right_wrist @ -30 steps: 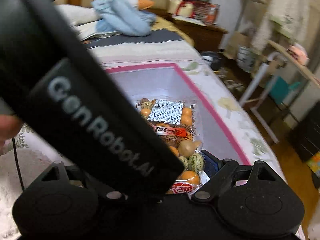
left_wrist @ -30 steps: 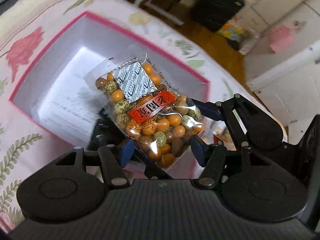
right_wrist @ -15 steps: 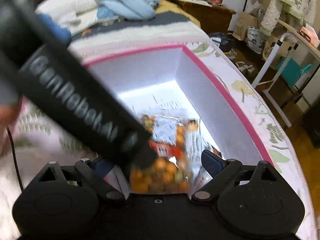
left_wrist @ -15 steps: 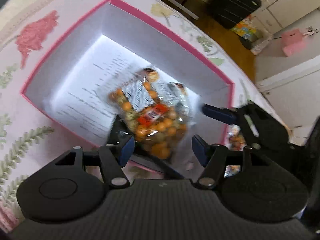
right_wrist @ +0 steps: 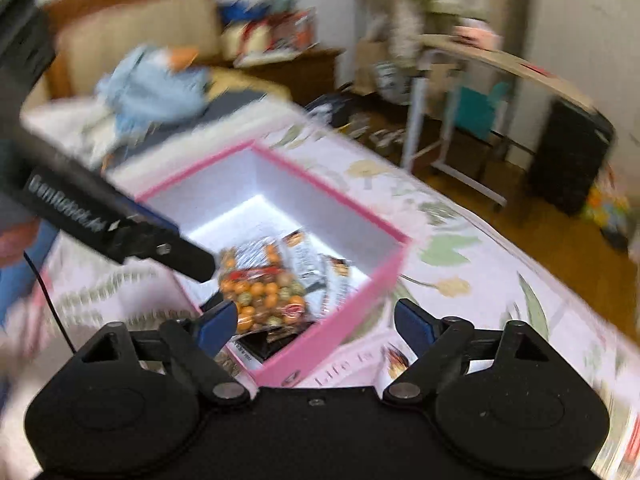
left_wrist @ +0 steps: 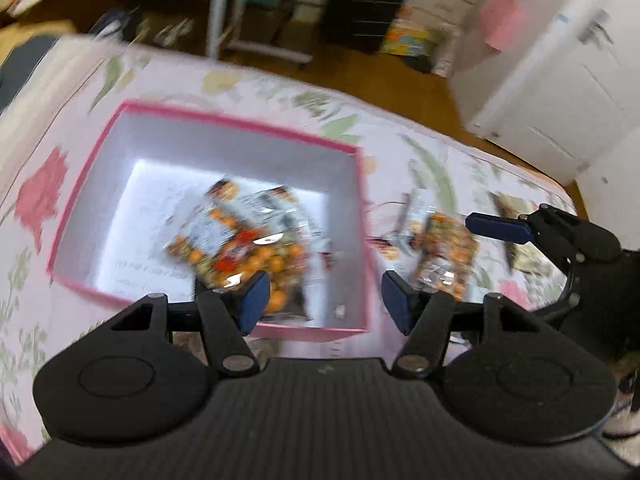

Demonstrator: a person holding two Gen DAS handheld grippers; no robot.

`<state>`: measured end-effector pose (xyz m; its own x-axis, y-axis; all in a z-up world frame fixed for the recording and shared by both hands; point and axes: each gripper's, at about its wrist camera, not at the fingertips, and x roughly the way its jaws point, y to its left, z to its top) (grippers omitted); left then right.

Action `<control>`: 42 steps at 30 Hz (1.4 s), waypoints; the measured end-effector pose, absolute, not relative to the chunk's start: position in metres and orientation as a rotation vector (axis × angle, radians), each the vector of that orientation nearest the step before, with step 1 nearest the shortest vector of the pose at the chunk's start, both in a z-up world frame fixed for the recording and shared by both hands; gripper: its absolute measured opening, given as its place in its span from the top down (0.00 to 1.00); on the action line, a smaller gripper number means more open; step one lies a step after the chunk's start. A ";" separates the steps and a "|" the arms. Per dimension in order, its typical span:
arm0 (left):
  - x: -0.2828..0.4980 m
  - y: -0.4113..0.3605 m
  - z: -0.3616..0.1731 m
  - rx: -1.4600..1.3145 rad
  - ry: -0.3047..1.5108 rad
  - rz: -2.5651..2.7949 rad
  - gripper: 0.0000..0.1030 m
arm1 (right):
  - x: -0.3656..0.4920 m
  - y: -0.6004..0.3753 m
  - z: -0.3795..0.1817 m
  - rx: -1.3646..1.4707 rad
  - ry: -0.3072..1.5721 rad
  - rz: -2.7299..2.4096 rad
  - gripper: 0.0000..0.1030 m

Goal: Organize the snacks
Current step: 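Move the left gripper back to the second peanut bag on the bed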

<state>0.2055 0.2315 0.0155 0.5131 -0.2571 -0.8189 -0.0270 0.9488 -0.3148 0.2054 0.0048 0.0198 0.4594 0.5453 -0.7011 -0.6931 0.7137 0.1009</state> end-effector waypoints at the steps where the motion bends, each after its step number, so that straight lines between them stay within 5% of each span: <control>1: 0.203 0.224 0.020 -0.290 1.018 -0.165 0.42 | 0.201 -0.009 0.015 -0.174 0.760 0.758 0.15; 12: 0.222 0.135 0.011 -0.163 1.024 -0.341 0.43 | 0.174 -0.114 -0.030 -0.033 0.797 0.456 0.17; 25: 0.306 0.034 -0.082 -0.086 1.173 -0.396 0.44 | 0.206 -0.109 -0.093 -0.183 0.924 0.489 0.17; 42: 0.355 0.036 -0.145 -0.291 1.332 -0.451 0.40 | 0.246 -0.110 -0.141 0.024 0.998 0.517 0.10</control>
